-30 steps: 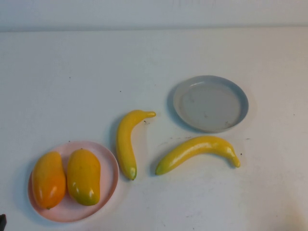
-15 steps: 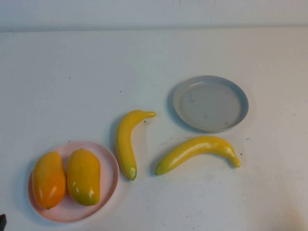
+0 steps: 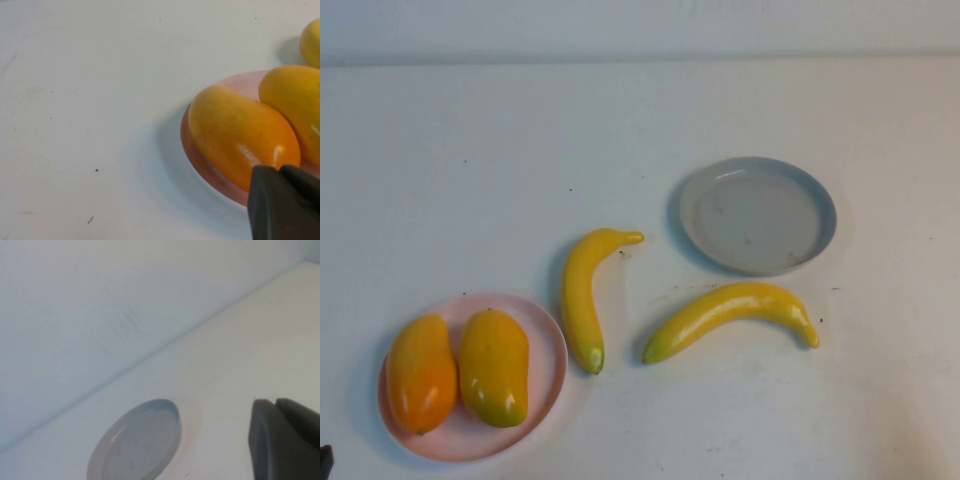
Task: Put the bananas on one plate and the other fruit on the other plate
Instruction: Put another type of fruit in the right plate
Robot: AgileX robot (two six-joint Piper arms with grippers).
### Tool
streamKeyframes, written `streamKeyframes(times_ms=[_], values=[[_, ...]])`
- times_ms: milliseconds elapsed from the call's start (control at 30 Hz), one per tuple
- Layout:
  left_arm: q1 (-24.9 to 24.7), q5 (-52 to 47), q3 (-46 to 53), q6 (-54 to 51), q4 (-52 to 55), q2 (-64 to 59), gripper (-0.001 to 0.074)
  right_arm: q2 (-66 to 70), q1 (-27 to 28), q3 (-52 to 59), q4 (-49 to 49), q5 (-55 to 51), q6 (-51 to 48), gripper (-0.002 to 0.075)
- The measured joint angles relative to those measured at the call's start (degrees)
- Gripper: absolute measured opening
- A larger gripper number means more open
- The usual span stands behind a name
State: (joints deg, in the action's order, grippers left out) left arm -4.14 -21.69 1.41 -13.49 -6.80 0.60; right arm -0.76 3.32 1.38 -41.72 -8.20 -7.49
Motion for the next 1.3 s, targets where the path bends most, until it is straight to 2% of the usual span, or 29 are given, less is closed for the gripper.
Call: streamKeyframes(times_ms=[167, 300, 400, 600, 767, 1000, 1167, 1300], values=[[0.00, 0.00, 0.00, 0.00, 0.00, 0.00, -0.0004, 0.00, 0.00, 0.00, -7.91, 1.48, 0.00, -0.0018], [0.00, 0.00, 0.00, -0.08, 0.00, 0.00, -0.0004, 0.64, 0.00, -5.62, -9.93, -5.38, 0.00, -0.0018], [0.00, 0.00, 0.00, -0.08, 0.00, 0.00, -0.0004, 5.53, 0.00, -12.21, -7.43, -14.77, 0.00, -0.0018], [0.00, 0.00, 0.00, -0.21, 0.00, 0.00, -0.0004, 22.72, 0.00, -27.83, 4.57, -37.38, -1.29, -0.0018], [0.00, 0.00, 0.00, -0.21, 0.00, 0.00, -0.0004, 36.95, -0.12, -36.91, 9.31, -45.51, -9.73, -0.0018], [0.00, 0.00, 0.00, -0.21, 0.00, 0.00, -0.0004, 52.69, -7.13, -45.41, 11.90, -46.24, -14.12, -0.0018], [0.00, 0.00, 0.00, -0.21, 0.00, 0.00, -0.0004, 61.52, -16.53, -50.85, 16.41, -46.24, -17.39, -0.0018], [0.00, 0.00, 0.00, -0.21, 0.00, 0.00, -0.0004, 68.26, -24.20, -54.96, 17.12, -46.58, -26.61, -0.0018]])
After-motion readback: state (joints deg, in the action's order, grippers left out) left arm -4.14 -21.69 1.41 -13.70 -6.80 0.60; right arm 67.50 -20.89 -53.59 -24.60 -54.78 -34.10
